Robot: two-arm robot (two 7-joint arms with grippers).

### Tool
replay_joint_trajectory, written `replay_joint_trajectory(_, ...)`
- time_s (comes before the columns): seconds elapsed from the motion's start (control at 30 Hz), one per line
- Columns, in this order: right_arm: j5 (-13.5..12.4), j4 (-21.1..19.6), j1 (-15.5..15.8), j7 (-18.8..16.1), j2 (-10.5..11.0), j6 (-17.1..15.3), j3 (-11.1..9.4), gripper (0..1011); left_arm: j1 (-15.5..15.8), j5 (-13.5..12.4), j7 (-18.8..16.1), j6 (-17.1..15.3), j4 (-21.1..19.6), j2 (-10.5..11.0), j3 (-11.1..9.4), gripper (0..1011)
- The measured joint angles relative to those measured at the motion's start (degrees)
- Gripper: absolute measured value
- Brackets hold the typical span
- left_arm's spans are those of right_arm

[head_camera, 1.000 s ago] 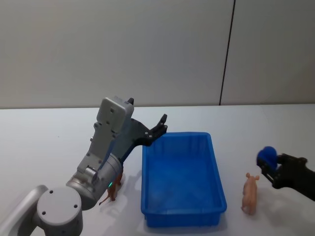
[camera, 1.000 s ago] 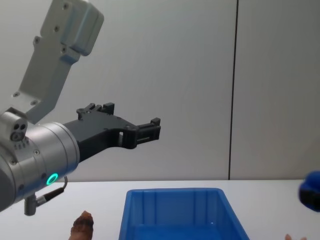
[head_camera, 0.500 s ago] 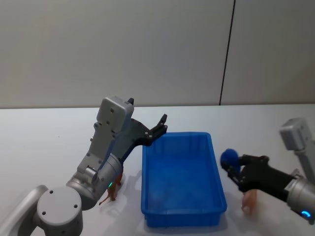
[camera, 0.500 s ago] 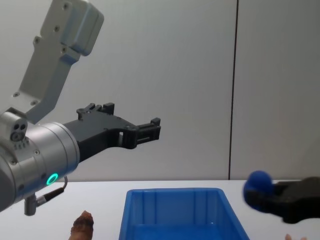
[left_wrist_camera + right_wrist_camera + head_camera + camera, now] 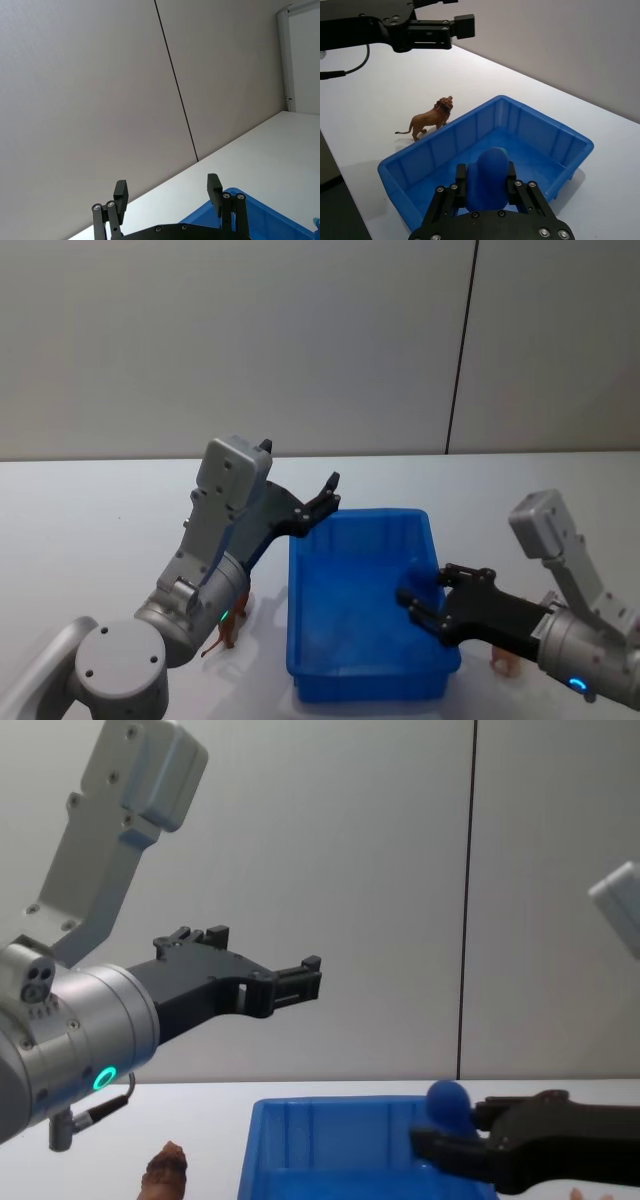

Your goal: Pick up the two dolls from the table and place them into the box.

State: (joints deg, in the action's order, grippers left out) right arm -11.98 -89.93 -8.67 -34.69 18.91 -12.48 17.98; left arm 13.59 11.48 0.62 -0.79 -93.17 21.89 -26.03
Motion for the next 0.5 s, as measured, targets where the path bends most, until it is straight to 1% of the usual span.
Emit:
replay_joint_trajectory(0.07,0.2,0.1,-0.1,-0.1,-0.2,0.0,0.2,461,0.0,0.0,0.0,0.0,0.0,0.0,0.0,1001)
replay_joint_trajectory(0.1,0.3,0.1,-0.2,-0.1,-0.3,0.0,0.4,523,0.0,0.0,0.0,0.0,0.0,0.0,0.0,1001)
replay_joint_trajectory(0.23,0.4,0.2,-0.3,-0.1,-0.5,0.0,0.6,603,0.0,0.0,0.0,0.0,0.0,0.0,0.0,1001)
replay_joint_trajectory(0.27,0.4,0.2,-0.4,-0.1,-0.6,0.0,0.7,668,0.0,0.0,0.0,0.0,0.0,0.0,0.0,1001)
replay_joint_trajectory(0.3,0.4,0.2,-0.4,-0.1,-0.6,0.0,0.7,686,0.0,0.0,0.0,0.0,0.0,0.0,0.0,1001)
replay_joint_trajectory(0.33,0.4,0.3,-0.4,0.0,-0.6,0.0,0.8,747,0.0,0.0,0.0,0.0,0.0,0.0,0.0,1001)
replay_joint_trajectory(0.4,0.4,0.3,-0.5,0.1,-0.6,0.1,0.8,782,0.0,0.0,0.0,0.0,0.0,0.0,0.0,1001)
replay_joint_trajectory(0.43,0.4,0.3,-0.5,0.2,-0.6,0.1,0.8,822,0.0,0.0,0.0,0.0,0.0,0.0,0.0,1001)
replay_joint_trajectory(0.47,0.3,0.3,-0.5,0.3,-0.6,0.2,0.8,822,0.0,0.0,0.0,0.0,0.0,0.0,0.0,1001)
replay_joint_trajectory(0.5,0.3,0.4,-0.5,0.4,-0.6,0.2,0.8,875,0.0,0.0,0.0,0.0,0.0,0.0,0.0,1001)
